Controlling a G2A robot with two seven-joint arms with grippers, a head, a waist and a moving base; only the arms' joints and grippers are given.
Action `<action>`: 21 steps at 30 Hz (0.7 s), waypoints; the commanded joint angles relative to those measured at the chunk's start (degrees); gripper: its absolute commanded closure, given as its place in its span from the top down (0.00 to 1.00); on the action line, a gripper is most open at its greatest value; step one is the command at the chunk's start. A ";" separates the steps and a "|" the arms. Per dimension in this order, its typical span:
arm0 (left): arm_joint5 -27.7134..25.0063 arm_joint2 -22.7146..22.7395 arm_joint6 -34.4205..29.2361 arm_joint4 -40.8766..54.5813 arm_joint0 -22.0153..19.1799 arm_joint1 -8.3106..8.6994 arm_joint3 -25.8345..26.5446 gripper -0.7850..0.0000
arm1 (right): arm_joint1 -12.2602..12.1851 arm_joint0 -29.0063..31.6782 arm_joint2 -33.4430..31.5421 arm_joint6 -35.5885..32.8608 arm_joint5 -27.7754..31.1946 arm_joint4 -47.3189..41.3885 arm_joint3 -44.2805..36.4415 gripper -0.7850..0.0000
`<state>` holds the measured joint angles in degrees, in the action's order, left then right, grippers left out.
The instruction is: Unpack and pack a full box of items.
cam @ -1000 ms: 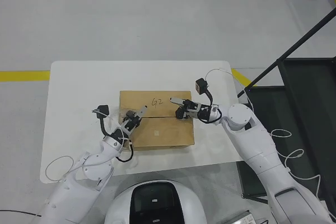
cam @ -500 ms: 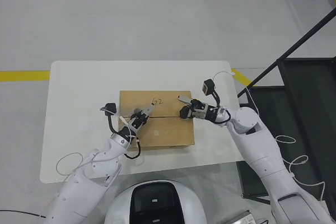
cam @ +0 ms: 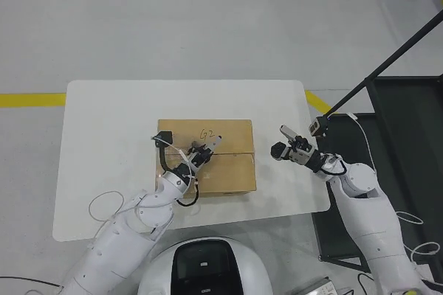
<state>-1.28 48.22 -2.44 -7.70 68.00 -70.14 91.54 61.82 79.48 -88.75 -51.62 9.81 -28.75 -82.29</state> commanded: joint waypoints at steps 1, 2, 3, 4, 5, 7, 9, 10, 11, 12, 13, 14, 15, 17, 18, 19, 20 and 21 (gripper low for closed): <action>0.33 -0.83 0.21 -0.06 -0.79 -0.50 -0.74 1.00 | -0.10 0.96 -0.84 0.35 0.12 -0.46 -0.18 1.00; 0.47 -1.24 0.32 -0.06 -1.23 -0.78 -1.16 1.00 | -0.15 1.35 -1.17 0.40 0.12 -0.52 -0.38 1.00; 0.56 -1.70 0.45 -0.12 -1.70 -1.07 -1.58 1.00 | -0.20 1.72 -1.51 0.53 0.15 -0.59 -0.49 1.00; 0.59 -2.16 0.55 -0.07 -2.13 -1.36 -2.02 1.00 | -0.24 2.06 -1.80 0.59 0.28 -0.67 -0.67 1.00; 0.68 -2.61 0.66 -0.02 -2.59 -1.67 -2.49 1.00 | -0.28 2.40 -2.07 0.67 0.33 -0.70 -0.81 1.00; 0.75 -3.53 0.92 -0.11 -3.55 -2.29 -3.40 1.00 | -0.35 3.07 -2.64 0.92 0.57 -0.90 -1.00 1.00; 0.70 -4.37 1.21 -0.08 -4.38 -2.90 -4.22 1.00 | -0.40 3.79 -3.32 1.47 0.88 -1.43 -1.06 1.00; 0.68 -4.74 1.33 -0.03 -4.76 -3.20 -4.62 1.00 | -0.42 4.18 -3.62 1.66 1.04 -1.65 -1.12 1.00; 0.67 -5.12 1.37 0.10 -5.12 -3.50 -5.01 1.00 | -0.44 4.56 -3.95 1.89 1.17 -1.84 -1.09 1.00; 0.68 -5.45 1.45 0.19 -5.46 -3.78 -5.46 1.00 | -0.47 4.89 -4.22 2.01 1.29 -1.98 -1.15 1.00; 0.61 -5.84 1.40 0.15 -5.84 -4.07 -5.92 1.00 | -0.49 5.23 -4.53 2.28 1.31 -2.20 -1.04 1.00; 0.58 -6.18 1.40 0.16 -6.19 -4.36 -6.42 1.00 | -0.51 5.49 -4.75 2.43 1.39 -2.29 -1.04 1.00; 0.54 -6.51 1.43 0.20 -6.53 -4.65 -6.91 1.00 | -0.52 5.72 -4.94 2.55 1.39 -2.45 -0.99 1.00; 0.62 -7.24 1.38 0.38 -7.25 -5.27 -7.89 1.00 | -0.54 6.09 -5.26 2.79 1.45 -2.66 -0.84 1.00; 0.60 -7.60 1.37 0.53 -7.62 -5.59 -8.36 1.00 | -0.55 6.25 -5.37 3.00 1.45 -2.76 -0.73 1.00; 0.61 -7.96 1.33 0.73 -7.96 -5.91 -8.85 1.00 | -0.55 6.38 -5.44 3.16 1.45 -2.79 -0.64 1.00; 0.61 -8.32 1.26 0.93 -8.36 -6.25 -9.33 1.00 | -0.54 6.48 -5.48 3.33 1.46 -2.88 -0.60 1.00; 0.55 -8.72 1.14 1.12 -8.72 -6.59 -9.80 1.00 | -0.53 6.56 -5.48 3.43 1.49 -2.94 -0.55 1.00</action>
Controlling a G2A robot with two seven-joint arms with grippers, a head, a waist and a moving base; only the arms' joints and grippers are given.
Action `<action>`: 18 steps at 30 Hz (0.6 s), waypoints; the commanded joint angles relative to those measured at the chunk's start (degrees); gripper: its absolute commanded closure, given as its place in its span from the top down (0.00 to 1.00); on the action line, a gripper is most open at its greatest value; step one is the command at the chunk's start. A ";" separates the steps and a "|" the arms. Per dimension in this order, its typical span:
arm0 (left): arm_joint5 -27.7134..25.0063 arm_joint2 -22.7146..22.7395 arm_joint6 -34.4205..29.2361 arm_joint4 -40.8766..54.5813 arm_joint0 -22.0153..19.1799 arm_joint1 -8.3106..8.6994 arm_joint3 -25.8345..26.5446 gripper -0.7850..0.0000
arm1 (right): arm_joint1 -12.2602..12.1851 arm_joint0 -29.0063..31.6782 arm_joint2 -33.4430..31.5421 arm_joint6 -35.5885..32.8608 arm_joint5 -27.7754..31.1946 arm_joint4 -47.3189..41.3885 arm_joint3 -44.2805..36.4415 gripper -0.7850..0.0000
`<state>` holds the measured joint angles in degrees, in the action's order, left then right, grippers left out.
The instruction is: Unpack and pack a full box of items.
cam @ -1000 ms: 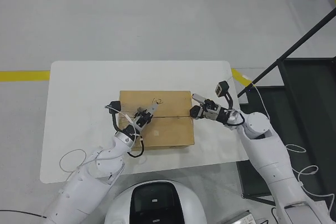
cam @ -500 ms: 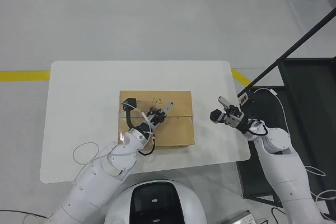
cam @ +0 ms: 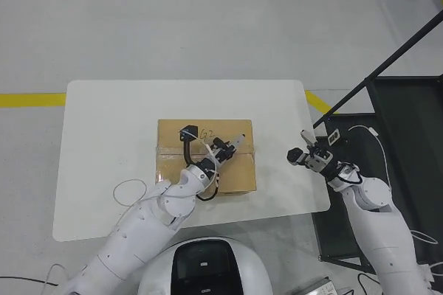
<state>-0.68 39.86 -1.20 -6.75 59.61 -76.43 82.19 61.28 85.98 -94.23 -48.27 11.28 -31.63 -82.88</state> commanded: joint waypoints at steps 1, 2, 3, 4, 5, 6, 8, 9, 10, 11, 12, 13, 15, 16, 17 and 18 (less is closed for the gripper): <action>-0.09 -0.76 -0.09 0.22 -0.69 -0.64 -0.93 1.00 | 0.02 0.10 0.03 0.12 0.02 -0.09 0.07 1.00; -0.16 -1.24 -0.17 0.23 -1.03 -0.99 -1.41 1.00 | 0.02 0.11 0.10 0.12 -0.03 -0.11 0.12 1.00; -0.34 -1.68 -0.20 0.31 -1.36 -1.35 -1.87 1.00 | 0.03 0.09 0.17 0.17 -0.13 -0.03 0.17 1.00; -0.44 -2.07 -0.13 0.45 -1.71 -1.71 -2.41 1.00 | 0.03 0.06 0.23 0.22 -0.18 0.00 0.20 1.00; -0.55 -2.50 -0.23 0.61 -2.07 -2.08 -2.94 1.00 | 0.04 0.01 0.30 0.25 -0.25 -0.01 0.23 1.00; -0.74 -2.80 -0.26 0.92 -2.42 -2.45 -3.47 1.00 | 0.05 -0.05 0.39 0.29 -0.31 0.00 0.27 1.00; -1.55 -3.26 -0.31 1.67 -3.03 -3.13 -4.23 1.00 | 0.09 -0.35 0.80 0.14 -0.63 -0.07 0.22 1.00; -2.12 -3.34 -0.28 1.97 -3.20 -3.40 -4.49 1.00 | 0.10 -0.64 1.13 -0.07 -0.89 0.16 0.20 1.00; -2.90 -3.25 -0.19 2.35 -3.26 -3.62 -4.42 1.00 | 0.11 -1.05 1.53 -0.29 -1.20 0.50 0.13 1.00; -3.69 -3.07 -0.19 2.55 -3.18 -3.74 -4.38 1.00 | 0.13 -1.47 1.89 -0.42 -1.40 0.65 0.15 1.00; -4.55 -2.74 -0.60 2.79 -2.93 -3.75 -4.21 1.00 | 0.16 -1.95 2.30 -0.57 -1.57 0.76 0.18 1.00; -5.17 -2.12 -1.04 3.10 -2.59 -3.66 -3.97 1.00 | 0.19 -2.44 2.68 -0.64 -1.68 0.94 0.27 1.00; -5.81 -0.32 -1.82 2.91 -1.46 -3.16 -2.64 1.00 | 0.26 -3.52 3.49 -0.91 -1.84 1.29 0.49 1.00; -6.03 0.75 -2.25 2.50 -0.64 -2.78 -1.61 1.00 | 0.28 -4.03 3.87 -1.05 -1.90 1.50 0.65 1.00; -6.08 2.08 -2.77 2.06 0.45 -2.30 -0.39 1.00 | 0.30 -4.60 4.27 -1.22 -2.01 1.80 0.74 1.00; -5.89 3.54 -3.50 1.39 1.68 -1.74 1.07 1.00 | 0.33 -5.16 4.68 -1.46 -2.13 1.93 0.82 1.00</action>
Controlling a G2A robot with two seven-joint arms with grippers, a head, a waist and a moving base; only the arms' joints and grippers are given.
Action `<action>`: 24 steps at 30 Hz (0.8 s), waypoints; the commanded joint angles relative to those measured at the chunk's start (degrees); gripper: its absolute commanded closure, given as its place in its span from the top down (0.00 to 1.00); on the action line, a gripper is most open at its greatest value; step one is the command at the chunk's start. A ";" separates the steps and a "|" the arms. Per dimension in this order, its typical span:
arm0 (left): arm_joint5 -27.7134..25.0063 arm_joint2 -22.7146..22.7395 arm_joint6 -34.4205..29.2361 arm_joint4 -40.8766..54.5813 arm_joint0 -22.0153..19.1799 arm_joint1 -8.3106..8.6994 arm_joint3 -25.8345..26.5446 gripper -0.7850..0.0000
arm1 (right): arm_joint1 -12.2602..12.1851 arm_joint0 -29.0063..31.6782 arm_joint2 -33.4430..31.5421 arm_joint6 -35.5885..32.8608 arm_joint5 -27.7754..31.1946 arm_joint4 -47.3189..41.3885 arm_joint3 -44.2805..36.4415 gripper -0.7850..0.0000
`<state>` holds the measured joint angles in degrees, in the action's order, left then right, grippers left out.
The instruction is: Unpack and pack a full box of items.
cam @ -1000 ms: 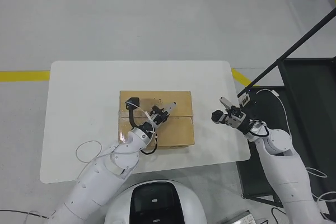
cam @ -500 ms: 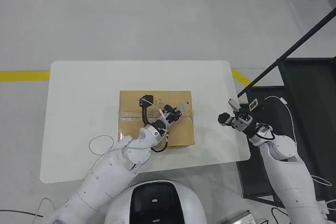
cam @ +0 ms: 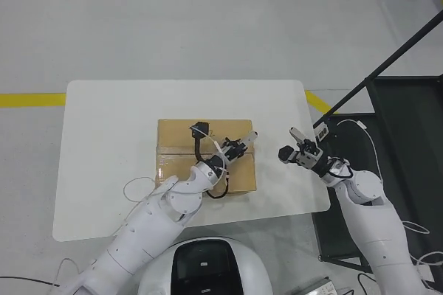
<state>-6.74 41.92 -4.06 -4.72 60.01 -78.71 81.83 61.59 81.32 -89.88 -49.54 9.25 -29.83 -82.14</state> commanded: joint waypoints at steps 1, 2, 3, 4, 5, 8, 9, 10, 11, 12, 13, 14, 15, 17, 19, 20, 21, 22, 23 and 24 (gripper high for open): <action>0.42 3.11 -1.51 -1.44 2.76 1.19 3.16 1.00 | 0.05 -1.05 0.70 -0.32 -0.18 0.28 0.23 1.00; 0.65 4.95 -2.31 -2.90 4.38 1.91 5.16 1.00 | 0.08 -1.66 1.11 -0.48 -0.28 0.60 0.34 1.00; 0.95 6.76 -3.25 -4.30 6.24 2.64 7.24 1.00 | 0.11 -2.21 1.48 -0.48 -0.42 0.81 0.53 1.00; 1.49 8.83 -4.51 -5.37 8.30 3.40 9.45 1.00 | 0.15 -2.79 1.85 -0.52 -0.44 0.99 0.62 1.00; 1.92 10.85 -6.08 -6.14 10.34 4.12 11.80 1.00 | 0.19 -3.27 2.19 -0.49 -0.51 1.06 0.83 1.00; 2.92 17.35 -9.63 -9.16 15.97 6.05 18.37 1.00 | 0.28 -4.63 3.09 -0.42 -0.63 1.56 1.20 1.00; 3.18 19.41 -10.58 -9.74 17.77 6.57 20.31 1.00 | 0.31 -5.02 3.36 -0.38 -0.65 1.70 1.29 1.00; 3.32 21.38 -11.57 -10.50 19.43 7.05 22.07 1.00 | 0.33 -5.36 3.61 -0.30 -0.68 1.88 1.41 1.00; 3.29 23.14 -12.75 -11.29 21.07 7.50 23.65 1.00 | 0.34 -5.68 3.84 -0.17 -0.75 2.23 1.56 1.00; 3.08 24.80 -14.28 -12.00 22.58 7.93 25.04 1.00 | 0.34 -5.99 4.03 0.22 -0.89 2.84 1.66 1.00; 2.93 26.35 -15.89 -12.02 23.94 8.30 26.26 1.00 | 0.35 -6.21 4.22 0.65 -1.12 3.33 1.72 1.00; 2.88 27.99 -17.74 -11.38 25.15 8.64 27.31 1.00 | 0.38 -6.42 4.46 1.00 -1.32 3.65 1.69 1.00; 2.68 29.74 -19.61 -10.55 26.11 8.96 28.17 1.00 | 0.40 -6.58 4.68 1.30 -1.48 3.95 1.70 1.00; 2.23 33.74 -21.19 -8.34 27.48 9.47 29.07 1.00 | 0.43 -6.84 5.10 1.80 -1.86 4.48 1.68 1.00; 1.86 37.04 -23.49 -4.66 28.24 9.84 29.12 1.00 | 0.46 -6.97 5.38 2.23 -2.09 4.86 1.60 1.00; 1.85 39.20 -23.80 -3.04 28.24 10.02 28.78 1.00 | 0.47 -6.99 5.49 2.38 -2.14 4.93 1.54 1.00; 1.81 41.25 -23.83 -1.58 28.29 10.17 28.36 1.00 | 0.47 -6.99 5.55 2.55 -2.19 5.08 1.52 1.00; 2.04 42.52 -24.35 0.25 28.31 10.26 27.80 1.00 | 0.45 -6.98 5.57 2.75 -2.26 5.38 1.45 1.00; 2.37 43.35 -25.02 1.70 27.95 10.33 27.33 1.00 | 0.46 -6.94 5.59 2.97 -2.27 5.46 1.36 1.00; 2.49 44.34 -25.60 2.18 27.28 10.45 26.62 1.00 | 0.46 -6.86 5.62 3.14 -2.31 5.53 1.24 1.00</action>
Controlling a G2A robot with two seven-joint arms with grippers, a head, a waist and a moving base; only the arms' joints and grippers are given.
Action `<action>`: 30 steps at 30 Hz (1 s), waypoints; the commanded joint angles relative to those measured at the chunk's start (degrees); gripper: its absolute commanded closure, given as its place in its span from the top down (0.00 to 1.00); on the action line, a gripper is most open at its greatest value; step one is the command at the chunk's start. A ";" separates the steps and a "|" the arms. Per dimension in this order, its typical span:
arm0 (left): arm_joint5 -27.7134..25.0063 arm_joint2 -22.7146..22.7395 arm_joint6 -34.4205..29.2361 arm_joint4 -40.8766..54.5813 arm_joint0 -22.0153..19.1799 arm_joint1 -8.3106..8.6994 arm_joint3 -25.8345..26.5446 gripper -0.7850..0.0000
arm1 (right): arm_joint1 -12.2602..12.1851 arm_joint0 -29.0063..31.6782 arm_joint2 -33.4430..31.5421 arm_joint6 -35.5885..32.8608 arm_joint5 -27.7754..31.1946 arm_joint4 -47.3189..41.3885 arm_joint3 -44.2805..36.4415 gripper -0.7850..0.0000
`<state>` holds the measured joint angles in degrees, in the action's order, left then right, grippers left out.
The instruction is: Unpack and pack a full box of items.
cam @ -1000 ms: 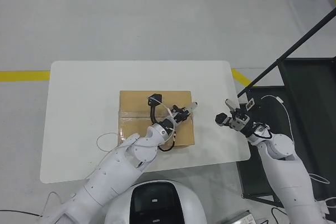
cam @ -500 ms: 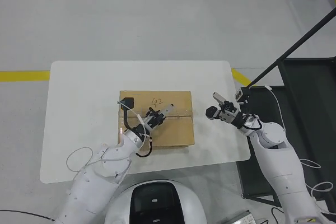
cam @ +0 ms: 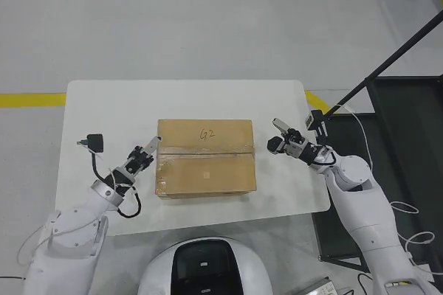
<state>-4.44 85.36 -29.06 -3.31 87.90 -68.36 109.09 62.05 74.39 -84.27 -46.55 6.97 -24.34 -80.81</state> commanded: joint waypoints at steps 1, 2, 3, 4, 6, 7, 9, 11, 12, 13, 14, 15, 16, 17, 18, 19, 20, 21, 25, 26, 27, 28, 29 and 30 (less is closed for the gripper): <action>0.43 1.63 -1.77 1.30 -1.17 0.22 -1.58 1.00 | -0.01 0.16 -0.01 0.34 -0.01 0.08 -0.27 1.00; 0.80 2.43 -3.19 2.19 -1.97 0.36 -2.37 1.00 | -0.01 0.29 -0.01 0.48 -0.03 0.09 -0.48 1.00; 0.97 3.37 -4.38 1.92 -2.88 0.55 -3.28 1.00 | -0.02 0.40 -0.03 0.58 -0.05 0.11 -0.71 1.00; 1.20 3.89 -6.20 1.96 -3.74 0.73 -4.28 1.00 | -0.02 0.53 -0.05 0.69 -0.05 0.14 -0.92 1.00; 1.78 5.56 -10.50 2.31 -5.62 1.19 -6.71 1.00 | -0.04 0.76 -0.10 0.89 -0.10 0.20 -1.37 1.00; 1.71 6.41 -12.59 2.23 -6.44 1.44 -7.78 1.00 | -0.06 0.89 -0.17 0.98 -0.07 0.24 -1.60 1.00; 2.43 7.79 -16.53 3.08 -8.02 1.87 -9.32 1.00 | -0.11 1.21 -0.51 1.35 0.04 0.31 -1.96 1.00; 4.04 9.25 -19.07 3.34 -9.30 2.28 -10.16 1.00 | -0.19 1.68 -1.10 2.41 0.06 0.82 -2.24 1.00; 4.49 9.84 -20.07 3.40 -9.98 2.46 -10.00 1.00 | -0.25 1.92 -1.35 3.06 -0.17 1.56 -2.51 1.00; 5.15 9.87 -20.77 3.49 -10.40 2.56 -9.76 1.00 | -0.29 2.17 -1.52 3.43 -0.39 1.84 -2.84 1.00; 5.99 9.82 -21.45 3.68 -10.77 2.65 -9.56 1.00 | -0.32 2.38 -1.72 3.59 -0.49 1.79 -3.12 1.00; 6.55 9.99 -21.83 3.88 -11.11 2.75 -9.29 1.00 | -0.35 2.57 -1.93 3.70 -0.51 1.76 -3.27 1.00; 6.96 10.25 -22.30 4.03 -11.32 2.86 -9.11 1.00 | -0.38 2.71 -2.10 3.82 -0.59 1.81 -3.37 1.00; 7.27 10.58 -22.72 4.19 -11.44 2.97 -8.99 1.00 | -0.40 2.79 -2.24 3.91 -0.67 1.79 -3.43 1.00; 7.35 10.77 -23.20 4.34 -11.47 3.08 -8.89 1.00 | -0.42 2.81 -2.33 3.84 -0.73 1.81 -3.48 1.00; 7.32 10.90 -23.62 4.33 -11.47 3.18 -8.86 1.00 | -0.43 2.76 -2.41 3.84 -0.78 1.78 -3.45 1.00; 7.11 10.94 -24.20 4.30 -11.40 3.28 -8.88 1.00 | -0.43 2.76 -2.41 3.84 -0.78 1.78 -3.45 1.00; 6.80 10.97 -24.69 4.46 -11.31 3.37 -8.98 1.00 | -0.43 2.76 -2.41 3.84 -0.78 1.78 -3.45 1.00; 6.47 10.96 -25.08 4.55 -11.22 3.46 -9.14 1.00 | -0.44 2.76 -2.41 3.84 -0.79 1.78 -3.45 1.00; 6.45 10.95 -25.09 4.55 -11.21 3.46 -9.16 1.00 | -0.44 2.76 -2.41 3.84 -0.79 1.78 -3.45 1.00; 6.46 10.95 -25.08 4.56 -11.22 3.46 -9.16 1.00 | -0.44 2.76 -2.41 3.84 -0.79 1.78 -3.45 1.00; 6.47 10.95 -25.06 4.56 -11.22 3.45 -9.16 1.00 | -0.44 2.76 -2.41 3.84 -0.79 1.78 -3.45 1.00; 6.47 10.95 -25.05 4.55 -11.22 3.45 -9.15 1.00 | -0.43 2.76 -2.41 3.84 -0.79 1.78 -3.45 1.00; 6.48 10.95 -25.05 4.55 -11.22 3.45 -9.15 1.00 | -0.43 2.76 -2.41 3.84 -0.79 1.78 -3.45 1.00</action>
<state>2.04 96.31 -54.11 1.24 76.68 -64.91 99.94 61.61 77.15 -86.68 -42.71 6.18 -22.57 -84.26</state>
